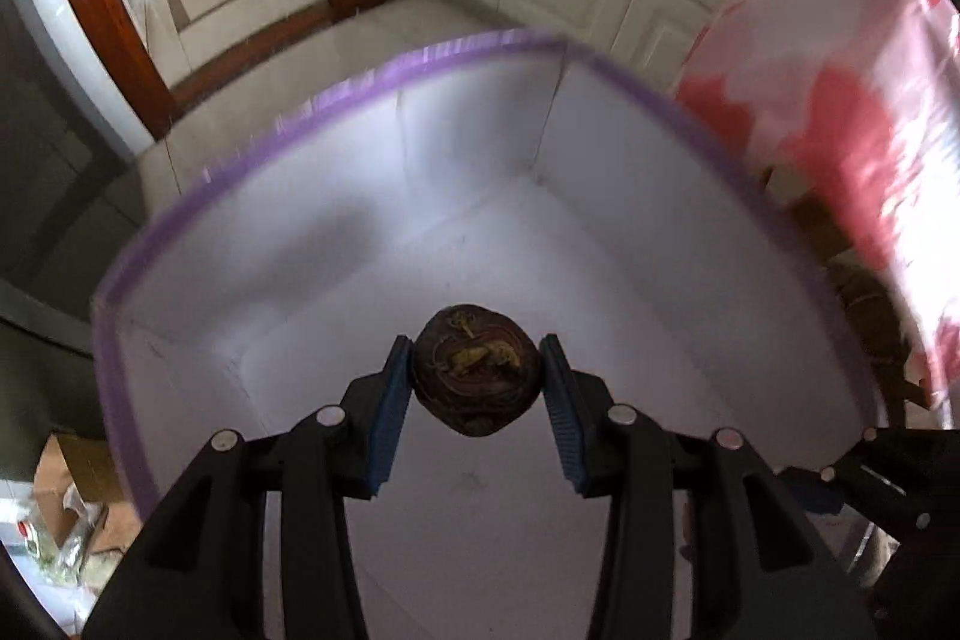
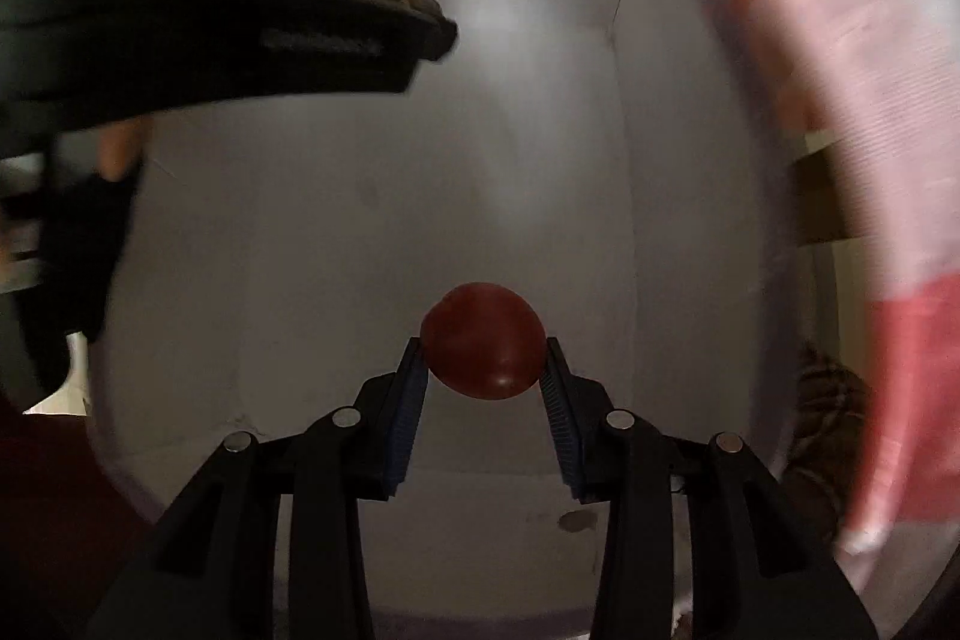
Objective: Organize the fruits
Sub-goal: 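Open both tools to drop the fruits into the box, then return to the table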
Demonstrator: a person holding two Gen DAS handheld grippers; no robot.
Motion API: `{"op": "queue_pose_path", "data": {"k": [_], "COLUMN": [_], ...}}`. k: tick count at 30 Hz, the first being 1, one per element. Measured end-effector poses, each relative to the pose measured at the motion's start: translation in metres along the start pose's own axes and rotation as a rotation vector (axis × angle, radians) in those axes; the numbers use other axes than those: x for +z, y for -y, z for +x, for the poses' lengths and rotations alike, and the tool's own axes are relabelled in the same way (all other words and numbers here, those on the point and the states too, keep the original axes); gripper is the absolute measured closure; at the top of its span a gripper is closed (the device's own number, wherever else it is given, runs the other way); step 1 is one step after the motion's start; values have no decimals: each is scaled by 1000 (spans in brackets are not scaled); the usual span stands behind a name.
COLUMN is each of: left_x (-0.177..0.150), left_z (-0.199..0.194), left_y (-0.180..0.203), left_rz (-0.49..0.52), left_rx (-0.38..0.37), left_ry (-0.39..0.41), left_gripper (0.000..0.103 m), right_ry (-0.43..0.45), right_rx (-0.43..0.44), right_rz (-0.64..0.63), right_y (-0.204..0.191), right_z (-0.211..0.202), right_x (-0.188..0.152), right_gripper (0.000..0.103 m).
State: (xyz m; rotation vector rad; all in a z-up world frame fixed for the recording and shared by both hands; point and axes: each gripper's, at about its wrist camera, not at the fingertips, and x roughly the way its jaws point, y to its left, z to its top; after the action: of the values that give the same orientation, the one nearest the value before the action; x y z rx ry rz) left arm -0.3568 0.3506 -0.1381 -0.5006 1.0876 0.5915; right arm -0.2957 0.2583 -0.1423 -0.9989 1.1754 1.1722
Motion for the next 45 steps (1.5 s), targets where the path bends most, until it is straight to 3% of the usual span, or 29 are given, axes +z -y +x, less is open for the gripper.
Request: {"op": "queue_pose_path", "data": {"k": [7,15,19,21,25,27,29,30,31,33,34,36,38,42,45], "left_x": [-6,-14,-14,-9,2,12,24,26,32,36,37,40,46,53,64], "left_z": [3,16,13,6,-16,-42,-91,-105,-131,-168,-192,-210,-224,-220,-190], "left_y": [-8,-3,-10,-9,-13,-16,-5,1,18,50,78,119,172,272,340], "left_rz": [-40,-57,-123,-133,-150,-165,-130,-107,-53,44,126,227,329,442,526], "left_rx": [-5,79,37,42,63,102,188,202,223,235,230,198,102,-129,-172], "left_ry": [-29,-121,-140,-109,-27,84,298,359,475,633,729,784,774,664,602], "left_gripper": [54,45,37,30,30,30,28,21,17,1,1,1,1,1,1], "right_ry": [-112,-110,-103,-85,52,154,256,326,406,611,671,823,899,914,873], "right_rx": [-52,-43,-51,-62,-38,6,51,67,72,34,14,-55,-146,-290,-369], "right_rz": [37,11,-19,-24,-49,-47,-22,-12,-4,27,43,120,244,516,741], "right_y": [12,2,-7,-9,-16,-17,-11,-7,-4,16,25,51,89,154,213], "right_z": [22,20,18,14,-23,-56,-92,-115,-139,-198,-214,-256,-278,-288,-278], "right_x": [2,1,-3,-8,-12,-18,-21,-26,-31,-58,-69,-107,-150,-233,-270], "right_gripper": [63,54,46,45,45,45,44,42,35,23,16,15,15,15,15]}}
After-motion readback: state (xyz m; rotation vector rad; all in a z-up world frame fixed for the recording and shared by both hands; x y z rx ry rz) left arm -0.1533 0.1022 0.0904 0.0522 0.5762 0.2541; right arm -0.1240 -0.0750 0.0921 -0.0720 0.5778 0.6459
